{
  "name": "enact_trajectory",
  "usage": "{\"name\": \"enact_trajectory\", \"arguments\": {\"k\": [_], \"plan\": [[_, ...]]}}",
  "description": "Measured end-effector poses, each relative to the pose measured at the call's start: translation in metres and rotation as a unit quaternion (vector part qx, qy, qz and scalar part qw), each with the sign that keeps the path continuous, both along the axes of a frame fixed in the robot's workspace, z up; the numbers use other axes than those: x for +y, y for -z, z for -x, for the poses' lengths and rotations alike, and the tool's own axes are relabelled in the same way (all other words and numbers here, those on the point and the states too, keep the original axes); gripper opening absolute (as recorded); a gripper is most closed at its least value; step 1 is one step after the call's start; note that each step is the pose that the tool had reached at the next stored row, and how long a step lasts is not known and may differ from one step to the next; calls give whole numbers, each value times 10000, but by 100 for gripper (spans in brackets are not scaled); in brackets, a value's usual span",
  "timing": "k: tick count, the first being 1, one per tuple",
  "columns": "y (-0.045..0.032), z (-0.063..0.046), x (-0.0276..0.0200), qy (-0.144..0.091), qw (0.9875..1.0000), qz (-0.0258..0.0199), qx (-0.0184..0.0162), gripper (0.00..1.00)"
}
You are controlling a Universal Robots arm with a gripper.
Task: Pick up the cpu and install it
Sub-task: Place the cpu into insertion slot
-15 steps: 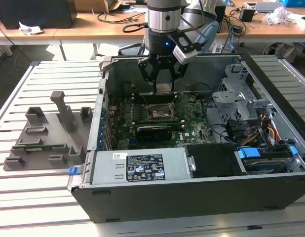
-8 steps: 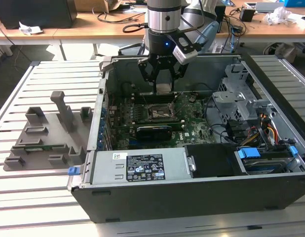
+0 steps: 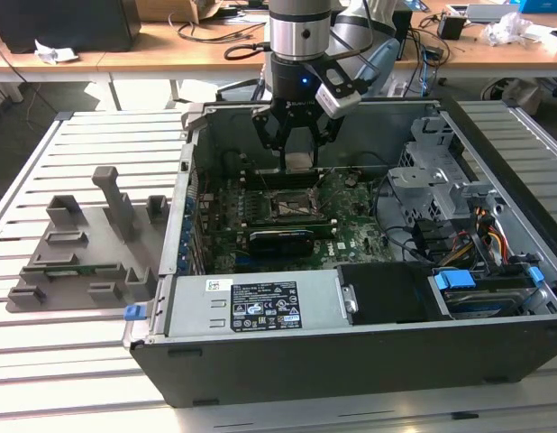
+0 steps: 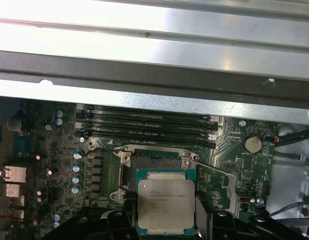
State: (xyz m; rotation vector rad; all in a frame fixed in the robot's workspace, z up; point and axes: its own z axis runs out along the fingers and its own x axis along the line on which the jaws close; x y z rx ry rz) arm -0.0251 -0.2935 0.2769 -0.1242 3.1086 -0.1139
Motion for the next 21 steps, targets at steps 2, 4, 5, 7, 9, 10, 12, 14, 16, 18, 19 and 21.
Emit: {"name": "enact_trajectory", "arguments": {"k": [2,4,5,7,9,10,12,14,16,18,19,21], "plan": [[0,0,0,38,10000,0,0,55],[0,0,0,144,9999,-1,-1,55],[0,0,0,192,9998,0,0,55],[0,-1,0,315,9995,0,0,55],[0,-1,0,445,9990,0,0,55],[0,-1,0,581,9983,0,0,55],[0,-2,0,926,9957,0,0,55],[0,-1,0,1086,9941,0,0,55],[0,-2,0,1172,9931,0,0,55],[0,-2,0,1317,9913,0,0,55],[1,-1,0,1389,9903,1,0,55],[1,-2,0,1461,9893,2,0,55]]}}
